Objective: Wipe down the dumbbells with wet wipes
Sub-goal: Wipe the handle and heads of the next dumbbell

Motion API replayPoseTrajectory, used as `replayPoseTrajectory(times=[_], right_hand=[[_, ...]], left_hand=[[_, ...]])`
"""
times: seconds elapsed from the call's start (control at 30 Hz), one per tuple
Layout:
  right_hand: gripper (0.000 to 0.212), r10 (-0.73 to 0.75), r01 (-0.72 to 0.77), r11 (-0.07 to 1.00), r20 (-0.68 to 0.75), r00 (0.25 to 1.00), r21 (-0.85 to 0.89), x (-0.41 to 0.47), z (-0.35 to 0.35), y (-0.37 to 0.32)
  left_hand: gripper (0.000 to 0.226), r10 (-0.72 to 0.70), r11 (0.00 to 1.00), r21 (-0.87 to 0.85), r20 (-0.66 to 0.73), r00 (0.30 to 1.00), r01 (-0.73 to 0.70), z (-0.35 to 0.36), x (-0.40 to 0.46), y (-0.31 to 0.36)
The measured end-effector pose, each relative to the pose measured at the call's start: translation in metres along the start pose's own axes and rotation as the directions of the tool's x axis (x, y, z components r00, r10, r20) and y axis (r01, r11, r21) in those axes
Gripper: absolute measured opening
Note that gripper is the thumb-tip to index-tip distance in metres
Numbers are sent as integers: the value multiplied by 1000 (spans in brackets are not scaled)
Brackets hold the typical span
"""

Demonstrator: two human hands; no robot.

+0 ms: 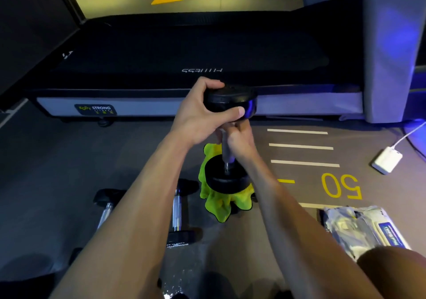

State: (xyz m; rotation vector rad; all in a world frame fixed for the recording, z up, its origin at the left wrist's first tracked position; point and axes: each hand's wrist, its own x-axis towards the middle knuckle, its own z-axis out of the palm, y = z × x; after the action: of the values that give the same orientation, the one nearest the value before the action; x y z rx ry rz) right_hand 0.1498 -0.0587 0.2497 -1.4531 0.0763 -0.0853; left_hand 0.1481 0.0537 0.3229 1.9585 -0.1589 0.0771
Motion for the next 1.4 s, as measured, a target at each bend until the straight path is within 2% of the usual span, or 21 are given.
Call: replayPoseTrajectory(times=[0.07,0.13,0.2,0.3,0.4,0.43,0.53,0.67,0.73,0.8,0.87,0.97,1.03,1.17,1.2,1.27,1.4], right_hand=[[25,84,-104,983,130,988,152,3,-8,-6],[19,102,-116,986,115,988,118,4,-7,-5],[19,56,-58,997,-44,997,-45,2,5,2],[30,-43,-73,942,-334,942,-328,-7,22,4],[41,-12,-209,842,-404,915,-498,-9,25,1],[40,-4,-200,851,-388,922,-485,-8,22,0],[28,-8,-72,975,-358,934,-209,-17,15,-4],[29,-5,7,1000,-236,972,6,-28,3,-6],[17,40,-30,996,-124,991,78,-27,-5,-9],[1,94,-94,995,-17,995,26,-23,-12,-14],[11,107,-107,994,34,994,-27,-18,-14,-16],[4,93,-89,994,68,993,-63,-11,-15,-17],[14,57,-56,994,10,998,-91,-13,-10,-14],[30,-21,32,999,-287,958,35,-24,22,-8],[33,-91,77,996,-333,939,-54,-28,30,-7],[39,-203,132,959,-289,936,-250,-38,38,-4],[27,-288,186,926,-296,911,-328,-46,32,12]], left_hand=[[63,3,1000,-5,13,1000,-3,0,-1,0],[61,2,1000,-20,4,1000,-2,2,-2,1],[60,4,1000,-28,-18,1000,-4,5,0,0],[62,23,1000,-4,-23,999,-23,7,1,-1],[64,33,999,15,-3,999,-33,7,-1,0],[64,36,999,9,4,999,-36,7,-1,1],[63,42,999,-6,7,999,-42,7,-1,1],[62,31,999,-29,-2,1000,-31,5,-1,0],[63,21,999,-45,-1,1000,-21,3,-2,-1],[63,18,998,-54,6,1000,-17,1,-3,-1],[63,28,998,-55,16,999,-27,2,-3,-1],[63,35,998,-51,20,999,-34,5,-3,-1],[63,37,998,-54,17,999,-36,7,-2,-1],[62,51,997,-50,10,999,-50,7,-1,-1],[62,54,998,-42,11,999,-53,7,-1,-1],[63,54,998,-32,11,998,-54,6,-2,-2],[62,47,998,-31,5,999,-47,2,-2,-4]])
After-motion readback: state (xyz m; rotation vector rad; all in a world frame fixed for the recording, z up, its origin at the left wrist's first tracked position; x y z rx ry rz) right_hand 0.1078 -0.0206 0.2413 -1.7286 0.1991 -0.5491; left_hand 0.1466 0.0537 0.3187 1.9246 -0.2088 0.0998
